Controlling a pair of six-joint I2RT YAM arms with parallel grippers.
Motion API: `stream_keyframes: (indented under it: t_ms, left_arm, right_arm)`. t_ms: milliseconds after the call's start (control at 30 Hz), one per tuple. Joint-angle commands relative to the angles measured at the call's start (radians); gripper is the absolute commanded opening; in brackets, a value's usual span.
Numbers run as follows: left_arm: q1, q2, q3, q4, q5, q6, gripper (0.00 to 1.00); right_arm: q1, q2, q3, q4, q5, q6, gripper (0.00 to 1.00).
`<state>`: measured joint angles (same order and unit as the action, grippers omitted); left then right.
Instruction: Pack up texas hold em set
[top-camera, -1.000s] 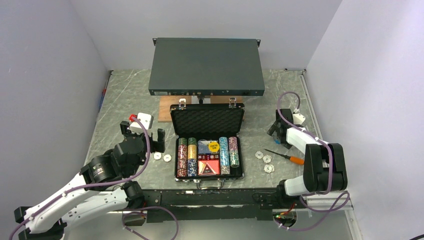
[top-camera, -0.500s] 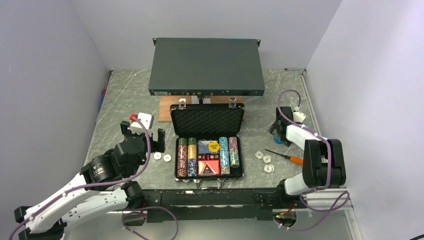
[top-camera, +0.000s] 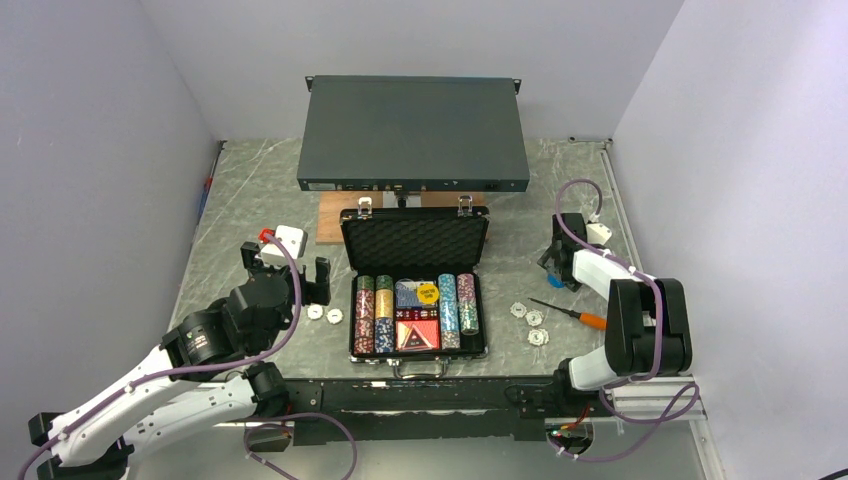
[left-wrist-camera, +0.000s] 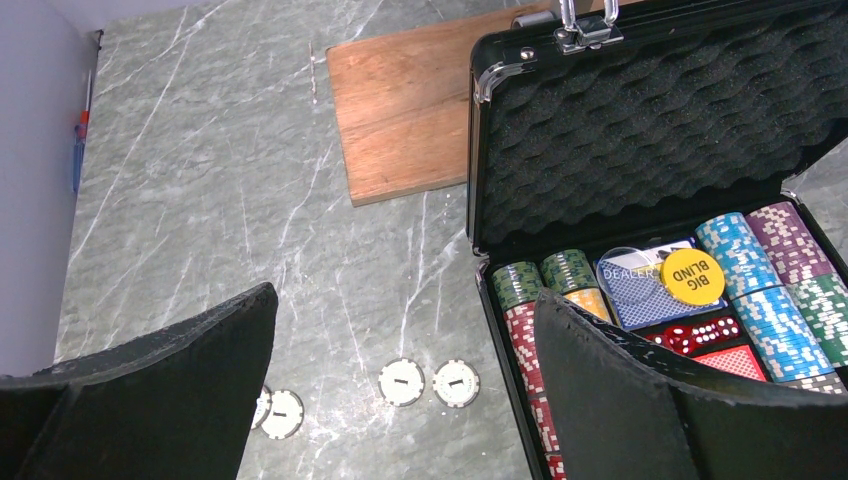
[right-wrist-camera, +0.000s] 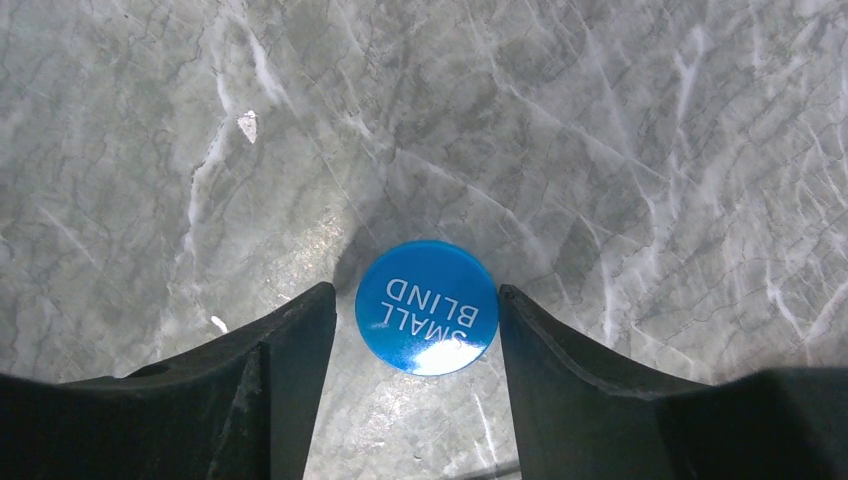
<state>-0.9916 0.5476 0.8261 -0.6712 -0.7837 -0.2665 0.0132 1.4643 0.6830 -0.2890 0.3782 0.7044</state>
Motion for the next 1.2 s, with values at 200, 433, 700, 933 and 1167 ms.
stream_keyframes:
  t_ms: [200, 433, 700, 933, 1167]
  left_arm:
    - [-0.003, 0.004, 0.008, 0.006, -0.005, 0.009, 0.99]
    - [-0.002, 0.006, 0.008, 0.007, -0.003, 0.008, 0.99]
    - [-0.002, 0.008, 0.008, 0.006, -0.003, 0.009, 0.99]
    - [-0.002, 0.006, 0.009, 0.004, -0.004, 0.007, 0.99]
    - [-0.003, -0.007, 0.006, 0.003, -0.006, 0.005, 0.99]
  right_arm:
    - [-0.019, -0.028, -0.023, 0.025, -0.041, 0.029, 0.60]
    - [-0.019, -0.016, -0.016, 0.029, -0.048, 0.018, 0.57]
    - [0.006, 0.007, 0.012, -0.009, -0.062, -0.016, 0.61]
    - [0.023, 0.028, 0.020, -0.030, -0.056, -0.022, 0.63]
    - [0.025, 0.037, 0.017, -0.027, -0.045, -0.028, 0.56]
